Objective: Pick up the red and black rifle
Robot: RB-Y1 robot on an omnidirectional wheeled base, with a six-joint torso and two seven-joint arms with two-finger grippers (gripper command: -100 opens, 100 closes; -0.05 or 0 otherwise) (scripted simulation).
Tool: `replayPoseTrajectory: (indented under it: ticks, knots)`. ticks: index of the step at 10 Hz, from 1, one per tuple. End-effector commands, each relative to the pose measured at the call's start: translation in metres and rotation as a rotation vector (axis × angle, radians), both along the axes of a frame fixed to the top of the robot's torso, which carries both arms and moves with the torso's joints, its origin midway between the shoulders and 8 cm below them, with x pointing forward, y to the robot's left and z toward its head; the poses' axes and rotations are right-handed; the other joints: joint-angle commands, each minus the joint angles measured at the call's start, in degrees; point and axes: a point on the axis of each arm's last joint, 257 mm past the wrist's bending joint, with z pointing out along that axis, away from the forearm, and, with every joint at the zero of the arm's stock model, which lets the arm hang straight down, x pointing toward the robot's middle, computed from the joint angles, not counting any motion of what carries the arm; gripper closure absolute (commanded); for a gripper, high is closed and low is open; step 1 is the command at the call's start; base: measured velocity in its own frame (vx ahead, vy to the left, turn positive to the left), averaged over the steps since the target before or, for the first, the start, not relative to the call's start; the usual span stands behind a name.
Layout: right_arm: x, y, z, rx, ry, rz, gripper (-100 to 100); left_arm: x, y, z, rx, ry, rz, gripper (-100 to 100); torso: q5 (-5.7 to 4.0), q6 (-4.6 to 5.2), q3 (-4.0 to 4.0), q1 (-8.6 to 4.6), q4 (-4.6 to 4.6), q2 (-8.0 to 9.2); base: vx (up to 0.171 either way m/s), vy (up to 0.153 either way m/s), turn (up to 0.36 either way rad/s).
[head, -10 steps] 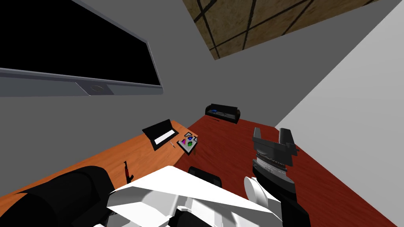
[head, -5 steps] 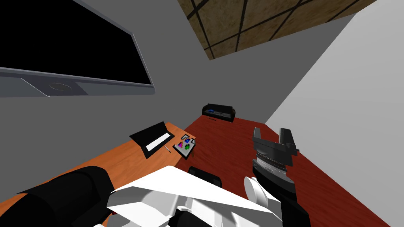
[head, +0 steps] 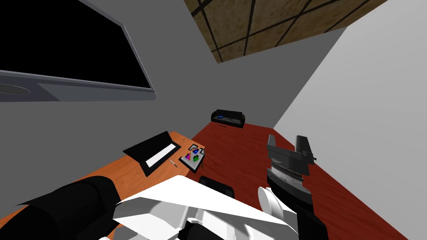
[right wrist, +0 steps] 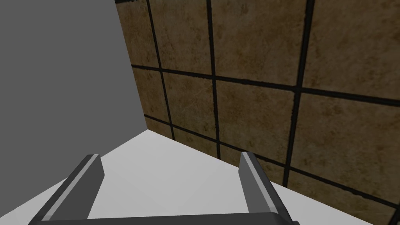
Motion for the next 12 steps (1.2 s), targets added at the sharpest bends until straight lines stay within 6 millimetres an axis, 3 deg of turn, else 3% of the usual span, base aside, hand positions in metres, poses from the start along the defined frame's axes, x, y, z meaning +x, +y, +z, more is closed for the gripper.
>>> replayPoseTrajectory:
  ticks: [1, 2, 5, 6, 10, 11, 12]
  knots:
    - [0.000, 0.000, 0.000, 0.000, 0.000, 0.000, 0, 0.000, 0.000, 0.000, 0.000, 0.000, 0.000, 0, 0.00, 0.00, 0.00, 0.00, 0.00, 0.00, 0.005, 0.005, 0.006]
    - [0.000, 0.000, 0.000, 0.000, 0.000, 0.000, 0, -0.005, -0.006, -0.009, 0.000, -0.002, 0.011, -100, -0.02, 0.00, 0.05, -0.07, 0.02, 0.09, 0.004, 0.029, -0.074]
    - [0.000, 0.000, 0.000, 0.000, 0.000, 0.000, 0, -0.008, -0.010, -0.016, 0.000, -0.003, 0.018, -100, 0.03, 0.00, 0.11, 0.13, 0.05, 0.19, -0.006, 0.048, -0.053]
    - [0.000, 0.000, 0.000, 0.000, 0.000, 0.000, 0, -0.008, -0.010, -0.016, 0.000, -0.003, 0.018, 100, 0.01, 0.00, 0.11, 0.02, 0.04, 0.18, -0.001, 0.005, 0.001]
    - [0.000, 0.000, 0.000, 0.000, 0.000, 0.000, 0, -0.009, -0.010, -0.016, 0.000, -0.001, 0.016, 100, -0.01, -0.02, 0.10, -0.09, 0.06, 0.14, 0.000, 0.000, 0.000]
    - [0.000, 0.000, 0.000, 0.000, 0.000, 0.000, 0, -0.009, -0.010, -0.016, 0.000, -0.001, 0.016, 0, -0.01, -0.02, 0.10, -0.09, 0.06, 0.14, 0.000, 0.000, 0.000]
    - [0.000, 0.000, 0.000, 0.000, 0.000, 0.000, 0, -0.005, -0.006, -0.009, 0.000, -0.002, 0.011, 100, -0.02, -0.02, 0.10, -0.09, 0.06, 0.14, 0.007, -0.029, 0.083]
